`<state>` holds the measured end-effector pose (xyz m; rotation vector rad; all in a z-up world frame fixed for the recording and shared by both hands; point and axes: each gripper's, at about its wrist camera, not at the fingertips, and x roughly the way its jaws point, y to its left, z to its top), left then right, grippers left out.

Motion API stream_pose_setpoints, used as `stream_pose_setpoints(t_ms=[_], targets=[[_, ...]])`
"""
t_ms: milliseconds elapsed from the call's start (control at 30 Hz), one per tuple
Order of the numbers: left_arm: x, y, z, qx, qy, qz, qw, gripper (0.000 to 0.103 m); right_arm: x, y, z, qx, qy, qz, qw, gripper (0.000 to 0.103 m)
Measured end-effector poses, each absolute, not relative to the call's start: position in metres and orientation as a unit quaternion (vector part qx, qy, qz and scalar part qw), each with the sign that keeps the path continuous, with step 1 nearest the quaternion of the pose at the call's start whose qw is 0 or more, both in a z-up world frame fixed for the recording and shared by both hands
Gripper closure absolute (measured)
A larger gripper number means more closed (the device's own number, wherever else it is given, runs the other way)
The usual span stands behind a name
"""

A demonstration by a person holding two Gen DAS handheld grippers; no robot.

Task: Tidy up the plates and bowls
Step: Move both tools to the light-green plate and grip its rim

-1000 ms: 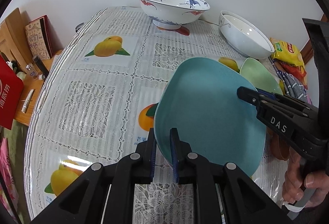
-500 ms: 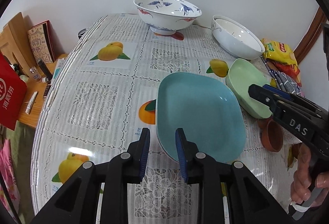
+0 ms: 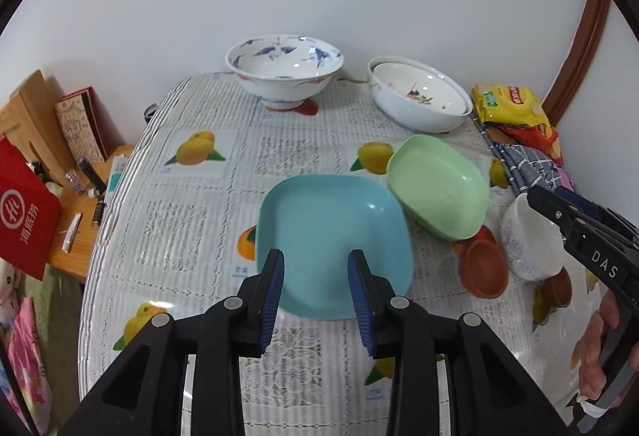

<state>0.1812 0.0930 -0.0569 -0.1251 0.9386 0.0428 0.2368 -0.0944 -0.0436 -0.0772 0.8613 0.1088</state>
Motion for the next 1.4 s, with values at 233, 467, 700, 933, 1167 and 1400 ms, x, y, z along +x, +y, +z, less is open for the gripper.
stream_pose_setpoints(t_ms=[233,467,700,933,1167,1400], targets=[[0.192,0.063,-0.037,-0.031,0.436,0.030,0.899,0.072,0.228,-0.132,-0.028,-0.019,0.407,0.044,0.912,0.054],[0.217,0.040,-0.032,-0.030,0.443,0.007,0.896,0.071,0.237,-0.150,-0.030,-0.008,0.424,0.051,0.904,0.054],[0.246,0.030,-0.046,-0.025,0.464,0.008,0.885,0.057,0.263,-0.163,-0.038,0.012,0.436,0.055,0.898,0.054],[0.277,0.028,-0.066,-0.019,0.467,0.008,0.884,0.044,0.298,-0.162,-0.065,0.016,0.459,0.057,0.887,0.054],[0.307,0.024,-0.090,-0.019,0.480,-0.002,0.877,0.044,0.329,-0.160,-0.099,0.019,0.492,0.060,0.868,0.054],[0.327,0.021,-0.107,-0.017,0.485,-0.005,0.874,0.044,0.351,-0.156,-0.113,0.024,0.506,0.059,0.860,0.059]])
